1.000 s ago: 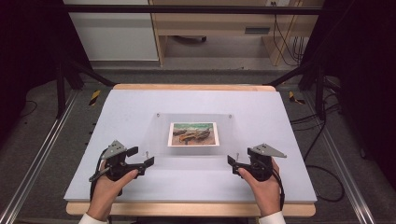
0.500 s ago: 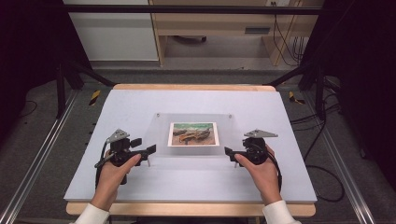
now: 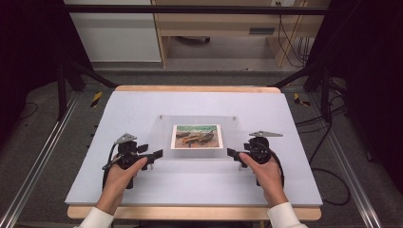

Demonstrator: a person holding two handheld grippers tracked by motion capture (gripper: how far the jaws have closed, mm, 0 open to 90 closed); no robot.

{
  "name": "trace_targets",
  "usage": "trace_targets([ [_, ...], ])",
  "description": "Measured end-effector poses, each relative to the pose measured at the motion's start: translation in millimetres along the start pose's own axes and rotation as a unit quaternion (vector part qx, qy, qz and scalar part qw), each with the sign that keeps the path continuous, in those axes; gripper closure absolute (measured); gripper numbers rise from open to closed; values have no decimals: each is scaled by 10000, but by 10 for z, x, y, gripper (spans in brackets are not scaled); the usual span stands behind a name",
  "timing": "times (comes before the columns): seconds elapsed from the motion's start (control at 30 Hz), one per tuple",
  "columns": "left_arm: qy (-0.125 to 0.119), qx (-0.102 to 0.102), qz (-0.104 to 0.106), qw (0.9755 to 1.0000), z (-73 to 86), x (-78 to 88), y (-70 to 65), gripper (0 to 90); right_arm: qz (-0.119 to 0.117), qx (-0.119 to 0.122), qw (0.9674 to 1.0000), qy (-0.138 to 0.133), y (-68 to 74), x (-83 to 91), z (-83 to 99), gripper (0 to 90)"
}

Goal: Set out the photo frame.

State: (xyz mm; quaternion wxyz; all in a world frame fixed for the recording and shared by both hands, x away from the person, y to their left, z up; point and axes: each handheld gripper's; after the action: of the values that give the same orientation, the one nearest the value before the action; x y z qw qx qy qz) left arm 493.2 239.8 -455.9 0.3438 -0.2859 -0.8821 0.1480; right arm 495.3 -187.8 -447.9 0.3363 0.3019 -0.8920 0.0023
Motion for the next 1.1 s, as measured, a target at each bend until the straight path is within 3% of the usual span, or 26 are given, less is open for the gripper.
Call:
trace_targets([
  [0.4,101,310,245,9992,-28,-61,104,207,-306,-452,9985,-9,-117,-34,26,196],
  [0.47,191,401,411,9982,-23,-74,115,208,-473,-573,9972,-14,-137,-32,43,216],
  [0.5,158,405,371,9984,-25,-77,119,214,-513,-627,9967,-8,-138,-32,47,221],
  [0.9,185,387,388,9983,-48,-70,141,248,-442,-657,9968,-73,-146,-30,55,258],
  [1.07,246,323,296,9987,-107,-93,128,252,-310,-661,9973,-59,-122,-36,24,263],
  [1.1,141,275,159,9994,-158,-125,109,273,-245,-586,9979,-111,-128,-45,4,264],
])
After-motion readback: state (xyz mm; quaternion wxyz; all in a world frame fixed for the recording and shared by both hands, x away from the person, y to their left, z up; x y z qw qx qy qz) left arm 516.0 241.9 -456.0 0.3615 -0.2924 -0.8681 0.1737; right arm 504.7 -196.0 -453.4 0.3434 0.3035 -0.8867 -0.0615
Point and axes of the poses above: each handheld gripper's, and its own axes: x roughly backward along the jaws, z roughly out of its underside, y roughly to its left, and after that the axes turned 10 degrees about x, right-handed
